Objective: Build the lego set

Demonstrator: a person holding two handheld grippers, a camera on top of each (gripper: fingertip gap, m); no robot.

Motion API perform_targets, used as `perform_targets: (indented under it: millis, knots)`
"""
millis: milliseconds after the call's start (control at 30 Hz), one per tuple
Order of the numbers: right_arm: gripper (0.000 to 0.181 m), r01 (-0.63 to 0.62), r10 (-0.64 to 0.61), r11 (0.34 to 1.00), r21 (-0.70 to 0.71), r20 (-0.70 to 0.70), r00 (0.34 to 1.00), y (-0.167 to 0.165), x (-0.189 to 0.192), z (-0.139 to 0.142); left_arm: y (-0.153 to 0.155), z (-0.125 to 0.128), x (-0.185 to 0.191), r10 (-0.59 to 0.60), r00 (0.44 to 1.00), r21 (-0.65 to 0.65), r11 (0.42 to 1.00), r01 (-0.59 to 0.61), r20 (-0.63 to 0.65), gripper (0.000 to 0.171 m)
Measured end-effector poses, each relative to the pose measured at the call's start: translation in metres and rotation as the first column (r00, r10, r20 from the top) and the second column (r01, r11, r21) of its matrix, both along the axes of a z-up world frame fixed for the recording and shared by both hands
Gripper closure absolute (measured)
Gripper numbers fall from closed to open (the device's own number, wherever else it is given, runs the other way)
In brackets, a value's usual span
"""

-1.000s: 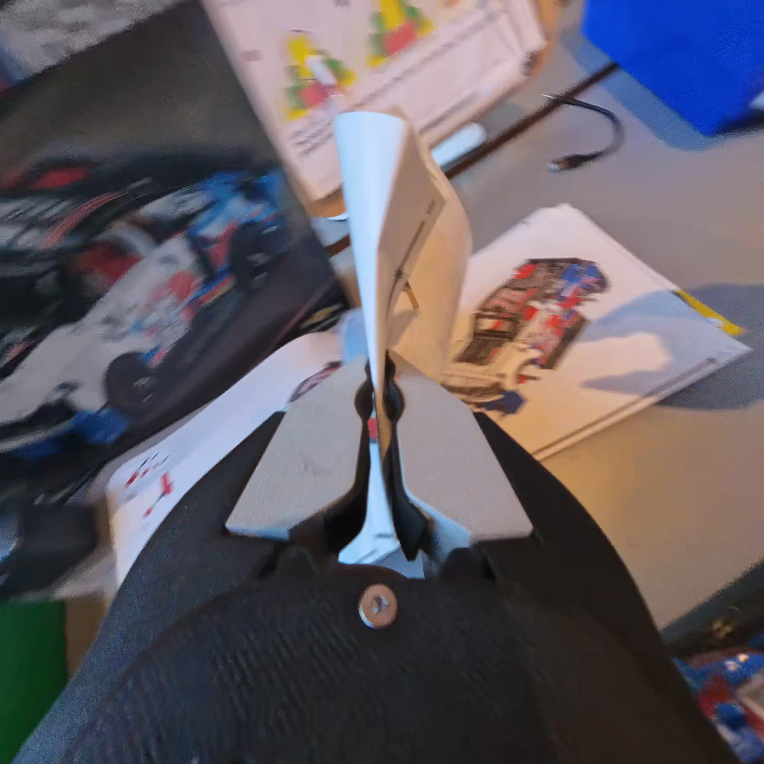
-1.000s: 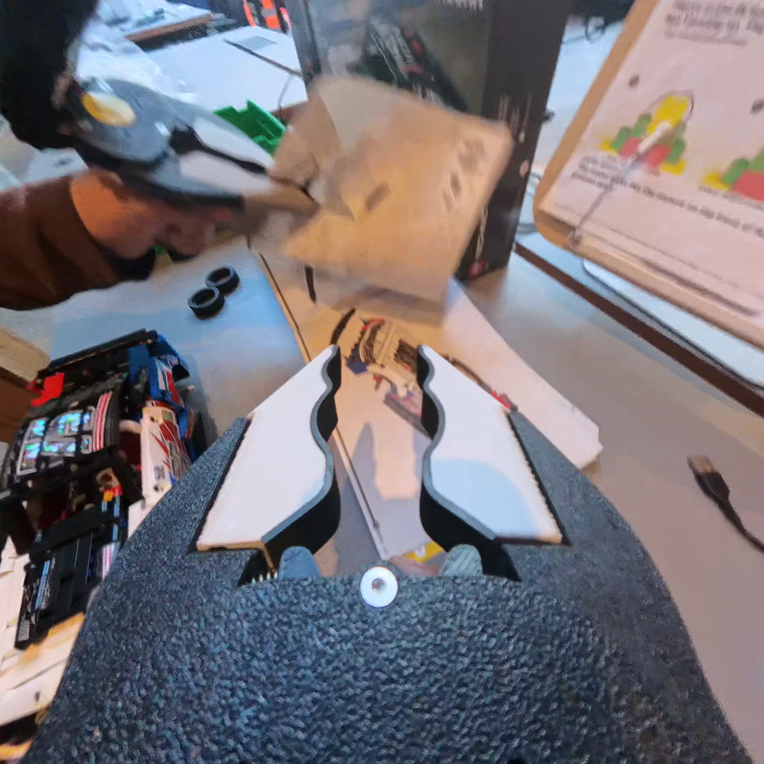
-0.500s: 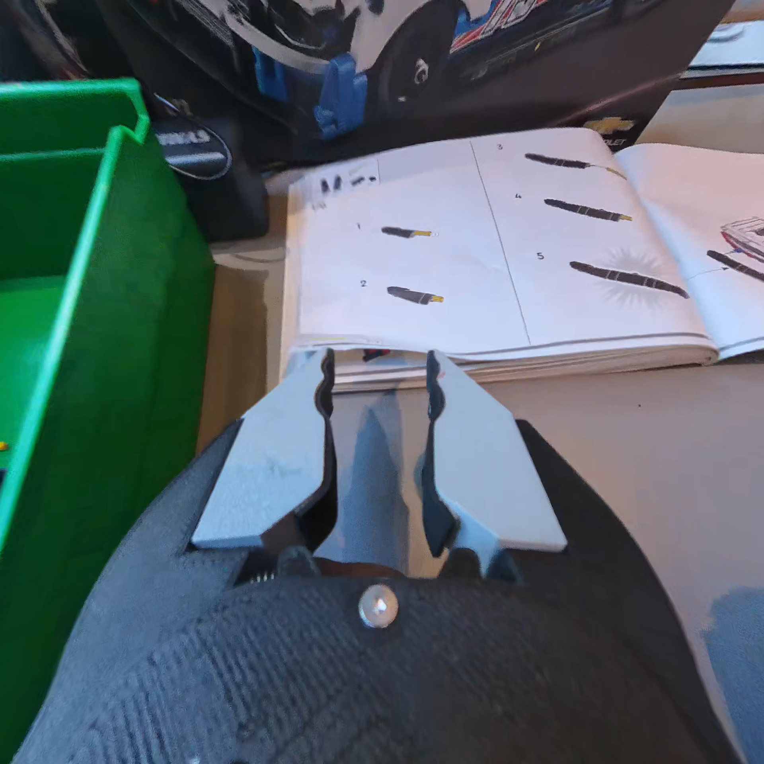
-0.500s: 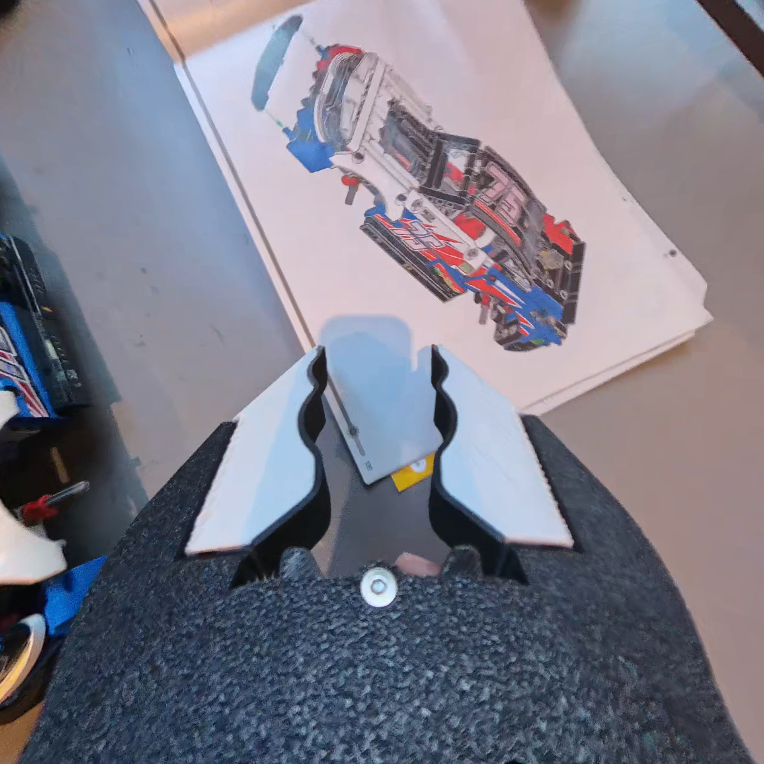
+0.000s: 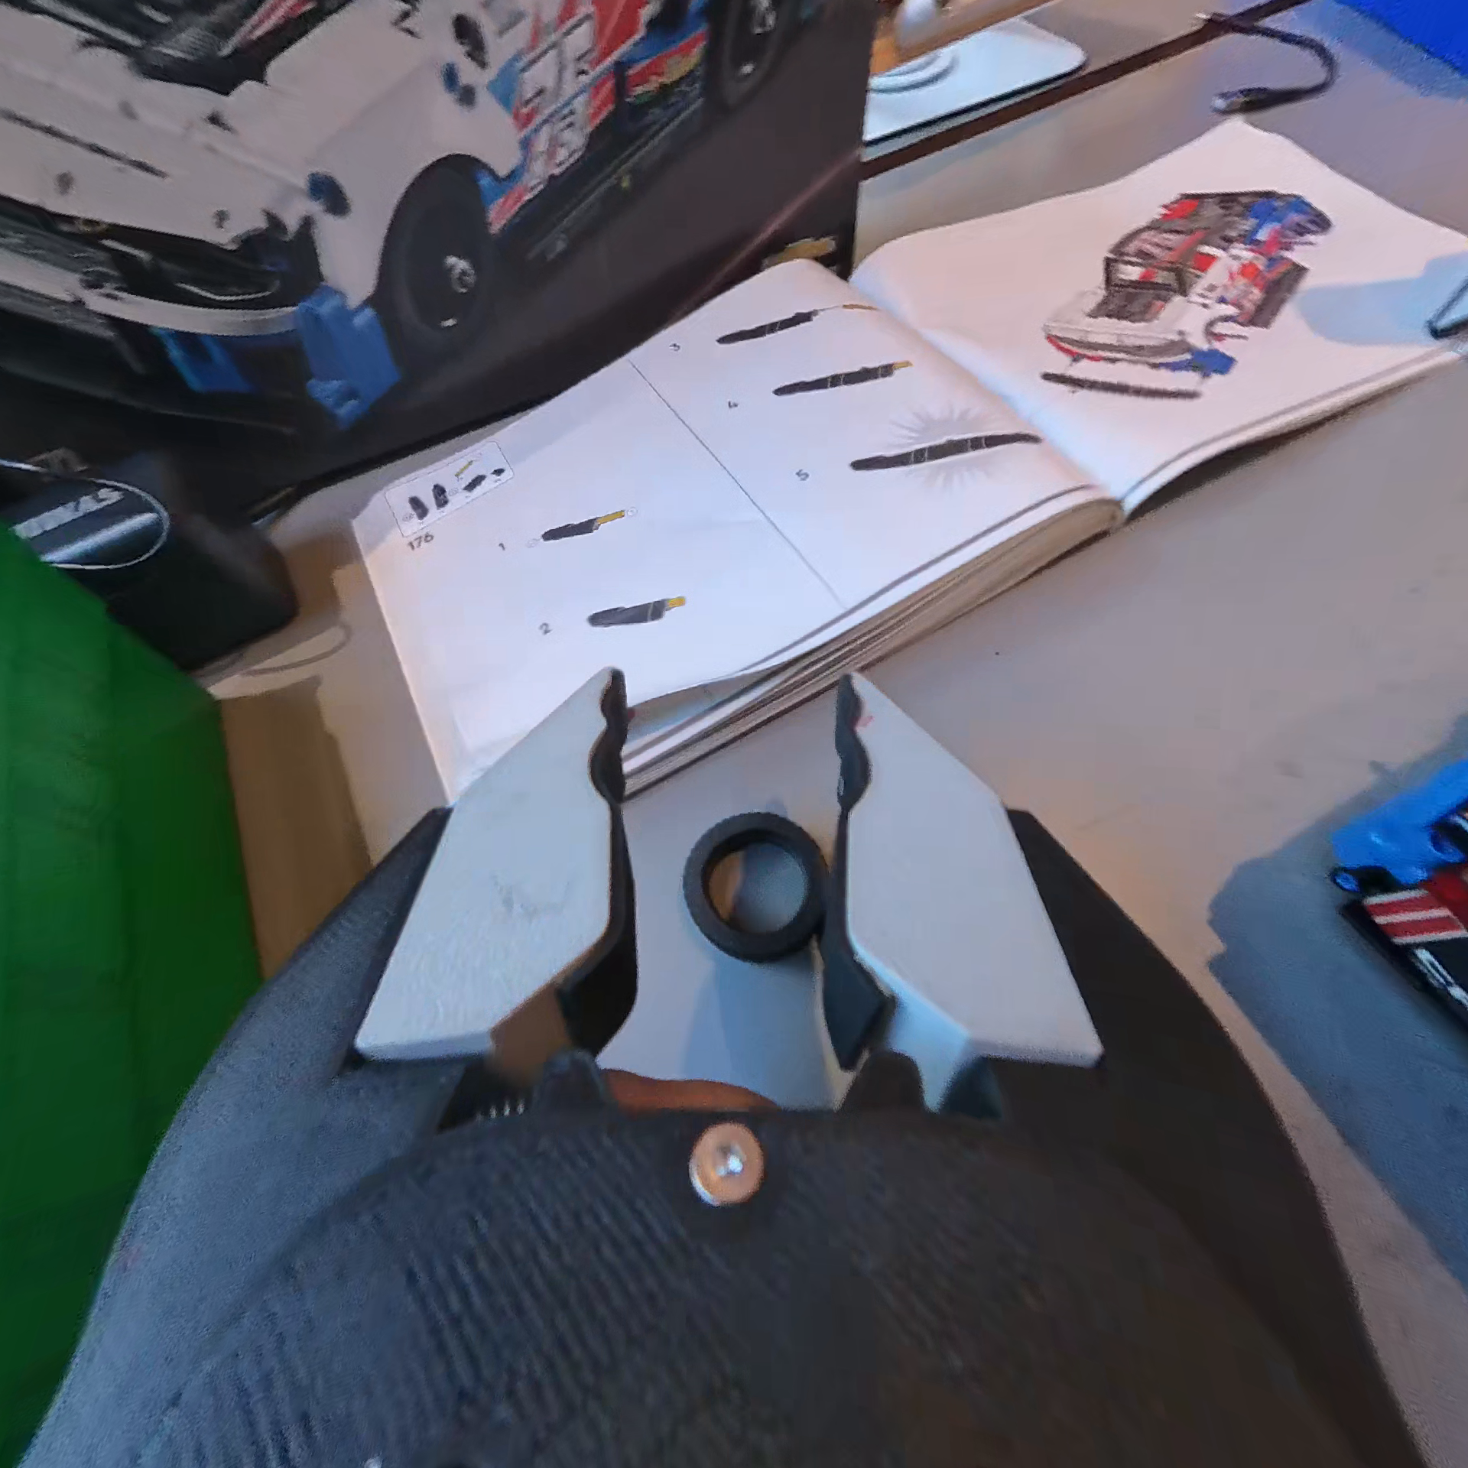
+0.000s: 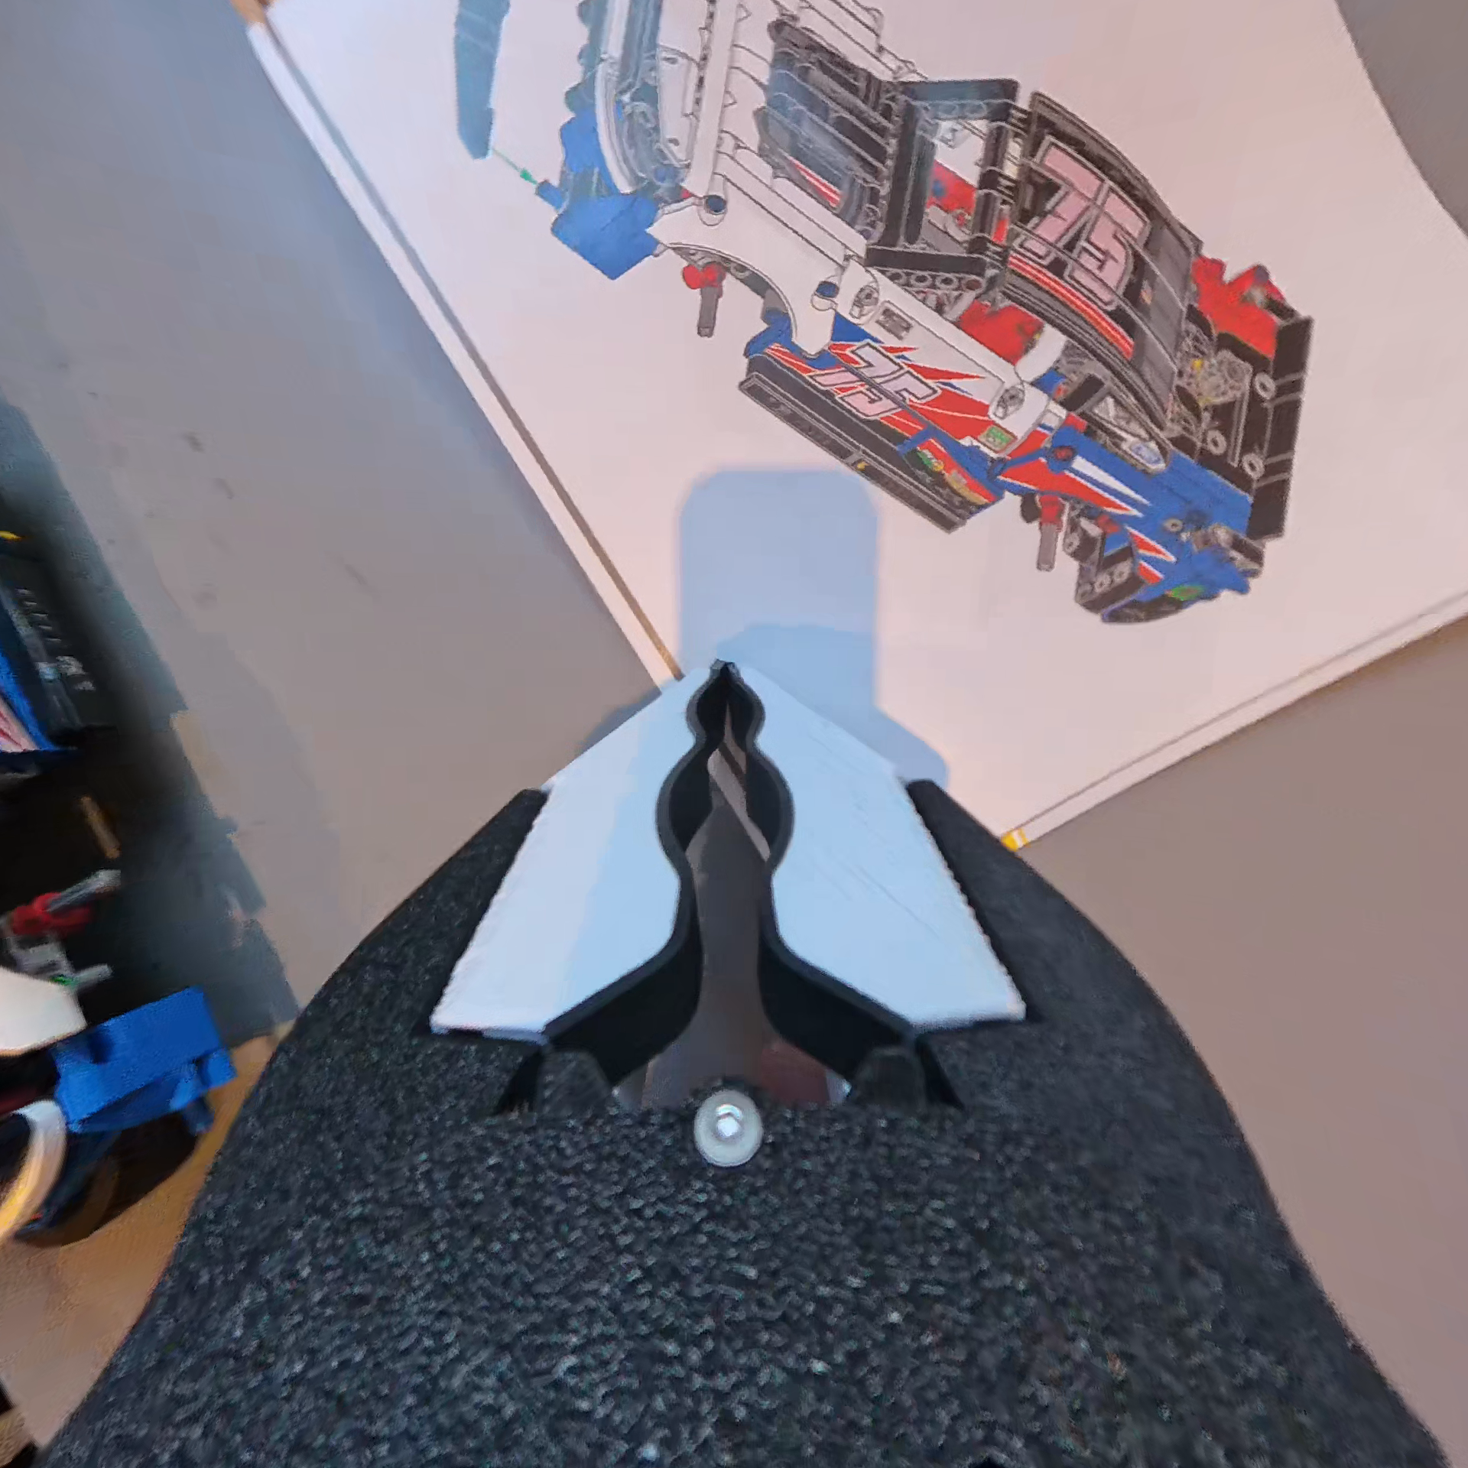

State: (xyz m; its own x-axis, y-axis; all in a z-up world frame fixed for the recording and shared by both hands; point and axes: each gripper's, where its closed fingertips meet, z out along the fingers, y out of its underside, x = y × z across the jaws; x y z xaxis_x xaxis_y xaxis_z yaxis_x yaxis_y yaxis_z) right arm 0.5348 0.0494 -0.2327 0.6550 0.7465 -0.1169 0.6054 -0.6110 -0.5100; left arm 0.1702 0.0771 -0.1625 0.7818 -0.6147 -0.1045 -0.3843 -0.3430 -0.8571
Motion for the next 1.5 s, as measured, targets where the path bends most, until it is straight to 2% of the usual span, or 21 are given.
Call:
perform_targets:
  millis: [133,167,267,367,467,567,733,867,933,1000,1133,1200,1267,1400,1500]
  knots:
    - [0.177,0.098,-0.099,0.994,0.043,0.017,0.995,0.006,0.024,0.001,-0.007,0.004,0.001,-0.067,0.998,0.064,0.996,0.066,0.017,0.123]
    - [0.168,0.112,-0.114,0.991,0.076,0.028,0.993,0.006,0.029,0.003,-0.009,0.006,0.002,-0.081,0.996,0.085,0.993,0.079,0.029,0.124]
    - [0.166,0.143,-0.147,0.969,0.202,0.004,0.989,0.001,0.035,0.020,-0.009,0.007,0.001,-0.078,0.992,0.120,0.991,0.066,0.100,0.124]
    - [0.162,0.214,-0.222,0.918,0.333,-0.015,0.975,-0.008,0.048,0.040,-0.009,0.007,-0.001,-0.069,0.991,0.139,0.989,0.052,0.118,0.122]
    - [0.155,0.329,-0.349,0.839,0.434,-0.036,0.936,-0.021,0.076,0.055,-0.012,0.005,0.000,-0.076,0.991,0.150,0.987,0.059,0.111,0.122]
    - [0.142,0.479,-0.498,0.738,0.475,-0.096,0.862,-0.038,0.106,0.065,-0.016,-0.003,0.007,-0.103,0.991,0.129,0.987,0.092,0.082,0.122]
    - [0.144,0.602,-0.648,0.515,0.610,-0.183,0.739,-0.068,0.140,0.080,-0.017,0.002,0.011,-0.114,0.989,0.166,0.981,0.099,0.090,0.123]
    - [0.150,0.640,-0.692,0.416,0.646,-0.232,0.683,-0.080,0.151,0.082,-0.022,0.007,0.010,-0.083,0.985,0.130,0.989,0.064,0.148,0.112]
    - [0.152,0.664,-0.696,0.393,0.636,-0.266,0.667,-0.082,0.152,0.081,-0.041,0.013,0.013,-0.135,0.981,0.110,0.987,0.120,0.138,0.111]
    - [0.152,0.686,-0.700,0.374,0.624,-0.295,0.650,-0.083,0.152,0.080,-0.063,0.030,0.007,-0.185,0.970,0.090,0.981,0.172,0.155,0.112]
    - [0.150,0.718,-0.705,0.332,0.612,-0.345,0.620,-0.091,0.152,0.077,-0.074,0.068,-0.057,-0.145,0.980,0.061,0.989,0.137,0.133,0.109]
    - [0.150,0.720,-0.708,0.295,0.628,-0.362,0.606,-0.097,0.153,0.084,-0.059,0.078,-0.113,-0.034,0.999,0.067,0.997,0.031,0.035,0.109]
    - [0.151,0.723,-0.715,0.262,0.639,-0.374,0.590,-0.102,0.155,0.087,-0.038,0.088,-0.180,0.109,0.992,0.115,0.988,-0.101,-0.065,0.117]
    - [0.149,0.724,-0.749,0.243,0.645,-0.349,0.563,-0.114,0.155,0.083,-0.017,0.072,-0.280,0.251,0.944,0.036,0.968,-0.249,-0.213,0.110]
    - [0.150,0.716,-0.776,0.236,0.657,-0.316,0.546,-0.118,0.158,0.079,-0.017,0.063,-0.320,0.253,0.927,0.011,0.965,-0.260,-0.276,0.112]
